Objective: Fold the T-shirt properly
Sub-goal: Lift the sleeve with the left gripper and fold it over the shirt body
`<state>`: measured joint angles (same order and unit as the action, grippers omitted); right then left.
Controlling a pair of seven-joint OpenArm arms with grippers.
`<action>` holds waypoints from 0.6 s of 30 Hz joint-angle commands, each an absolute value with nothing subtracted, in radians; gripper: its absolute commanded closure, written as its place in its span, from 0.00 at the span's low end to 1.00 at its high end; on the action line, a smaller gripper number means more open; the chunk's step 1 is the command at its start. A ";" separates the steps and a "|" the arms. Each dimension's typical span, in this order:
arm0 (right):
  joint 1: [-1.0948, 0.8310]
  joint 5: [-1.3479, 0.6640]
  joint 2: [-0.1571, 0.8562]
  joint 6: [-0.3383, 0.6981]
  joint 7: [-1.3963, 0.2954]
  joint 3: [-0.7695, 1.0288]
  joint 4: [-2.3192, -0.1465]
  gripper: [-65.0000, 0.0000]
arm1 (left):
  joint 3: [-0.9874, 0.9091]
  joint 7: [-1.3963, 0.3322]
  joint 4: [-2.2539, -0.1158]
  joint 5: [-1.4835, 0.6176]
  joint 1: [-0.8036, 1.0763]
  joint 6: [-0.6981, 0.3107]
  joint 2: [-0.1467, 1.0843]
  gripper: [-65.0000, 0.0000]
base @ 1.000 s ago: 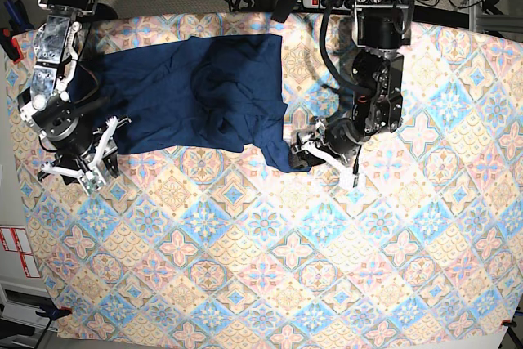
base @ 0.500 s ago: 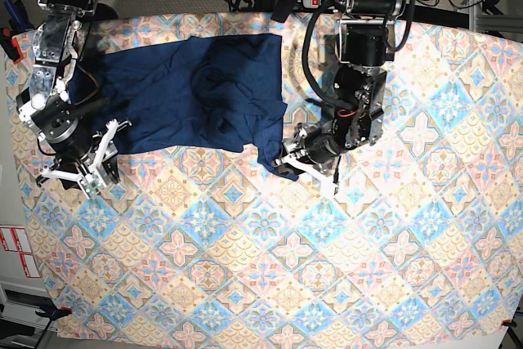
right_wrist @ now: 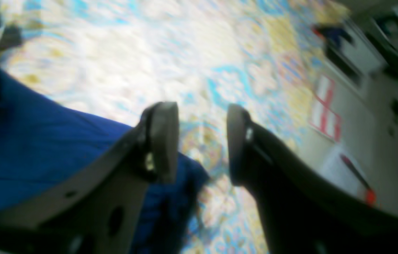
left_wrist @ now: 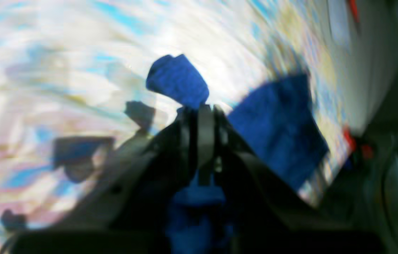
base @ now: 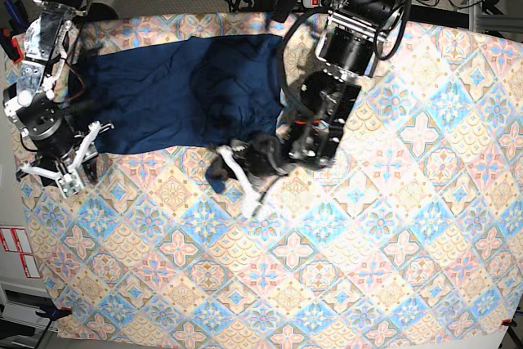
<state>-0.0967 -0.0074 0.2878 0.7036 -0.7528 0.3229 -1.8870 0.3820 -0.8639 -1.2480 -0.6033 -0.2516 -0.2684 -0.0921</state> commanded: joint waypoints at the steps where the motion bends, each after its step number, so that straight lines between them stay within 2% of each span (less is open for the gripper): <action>1: -0.082 -0.022 0.305 0.698 -0.731 0.357 -1.906 0.66 | 0.423 -0.874 -1.280 -0.613 -0.282 -0.277 -0.102 1.00; 8: -0.082 -0.022 0.305 0.698 -0.733 0.504 -1.903 0.66 | 0.628 -0.937 -1.287 -0.615 -0.297 -0.277 -0.110 1.00; 15: -0.082 -0.022 0.305 0.698 -0.733 0.516 -1.903 0.66 | 0.717 -0.990 -1.287 -0.604 -0.300 -0.274 -0.085 1.00; 18: -0.082 -0.022 0.305 0.698 -0.733 0.512 -1.903 0.66 | 0.711 -0.990 -1.287 -0.611 -0.306 -0.271 -0.062 0.84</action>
<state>-0.0944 -0.0105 0.2855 0.7036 -0.7532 0.5102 -1.8866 0.7166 -1.0042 -1.2678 -0.6010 -0.2829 -0.2668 -0.0517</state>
